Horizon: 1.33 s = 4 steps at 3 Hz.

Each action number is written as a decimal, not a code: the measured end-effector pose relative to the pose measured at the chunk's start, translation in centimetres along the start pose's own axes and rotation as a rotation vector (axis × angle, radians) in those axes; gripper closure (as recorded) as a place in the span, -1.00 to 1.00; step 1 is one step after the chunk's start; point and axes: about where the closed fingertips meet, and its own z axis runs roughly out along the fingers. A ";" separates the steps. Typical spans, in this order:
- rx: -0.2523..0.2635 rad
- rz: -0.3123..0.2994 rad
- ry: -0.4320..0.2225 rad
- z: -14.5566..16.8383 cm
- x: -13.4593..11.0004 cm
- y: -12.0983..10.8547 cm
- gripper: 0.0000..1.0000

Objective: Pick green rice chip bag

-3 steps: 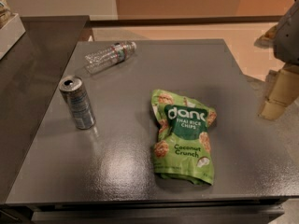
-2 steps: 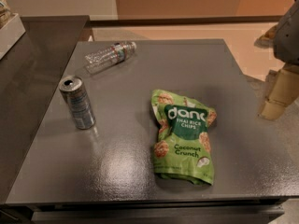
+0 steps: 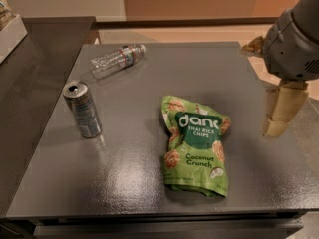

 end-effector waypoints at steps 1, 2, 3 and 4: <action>-0.038 -0.217 -0.044 1.4 -3.2 1.8 -1.00; -0.075 -0.441 -0.082 2.8 -5.9 4.1 -1.00; -0.106 -0.659 -0.083 4.4 -7.7 6.2 -1.00; -0.134 -0.886 -0.052 6.8 -8.5 7.7 -1.00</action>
Offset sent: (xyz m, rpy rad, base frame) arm -0.0603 0.0936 -0.0521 -0.1162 -0.0444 0.9382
